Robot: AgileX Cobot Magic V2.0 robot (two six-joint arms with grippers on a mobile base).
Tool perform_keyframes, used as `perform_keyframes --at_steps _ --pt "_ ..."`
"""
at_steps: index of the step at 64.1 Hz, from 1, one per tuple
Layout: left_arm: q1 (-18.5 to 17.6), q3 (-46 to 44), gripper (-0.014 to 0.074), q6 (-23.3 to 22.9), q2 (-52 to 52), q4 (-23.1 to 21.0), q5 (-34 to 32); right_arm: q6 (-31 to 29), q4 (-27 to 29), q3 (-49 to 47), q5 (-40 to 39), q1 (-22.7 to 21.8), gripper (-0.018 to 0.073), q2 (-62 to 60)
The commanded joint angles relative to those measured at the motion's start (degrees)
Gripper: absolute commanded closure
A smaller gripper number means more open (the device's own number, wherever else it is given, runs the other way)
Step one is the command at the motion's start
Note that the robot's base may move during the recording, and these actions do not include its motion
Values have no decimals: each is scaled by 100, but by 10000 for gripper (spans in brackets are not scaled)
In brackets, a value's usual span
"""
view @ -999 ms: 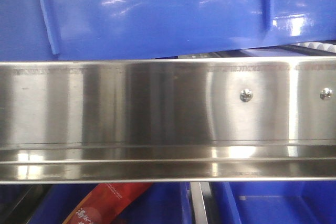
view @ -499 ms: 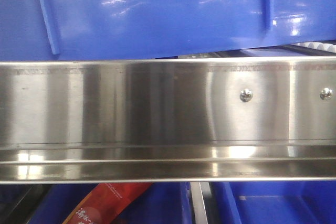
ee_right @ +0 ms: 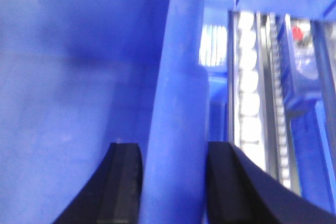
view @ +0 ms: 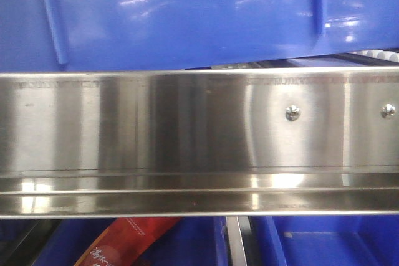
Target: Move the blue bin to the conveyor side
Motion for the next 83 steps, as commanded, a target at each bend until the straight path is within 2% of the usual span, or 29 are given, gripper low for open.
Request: perform_keyframes --at_steps 1,8,20,35,47,55,69,83 --pt "-1 -295 616 -45 -414 -55 -174 -36 -57 -77 -202 -9 648 -426" --pt "-1 -531 616 -45 -593 -55 -65 -36 -57 -77 -202 -9 648 -627" --pt "-1 -1156 616 -45 -650 -45 568 27 -57 -137 -202 -9 648 -936" --pt "-1 -1369 616 -213 -910 -45 584 191 -57 16 -202 -9 648 -1462" --pt "-1 -925 616 -314 -1569 -15 584 205 -72 894 -202 -9 648 -2193" --pt "-1 -222 616 -364 -2173 -4 584 269 -72 1333 -202 -9 648 -2730" --pt "-1 670 616 -391 -3016 61 320 269 -72 1434 -202 -9 648 -3168" --pt "-1 790 616 -391 -3270 250 211 269 -57 1434 -202 -9 648 -3318"
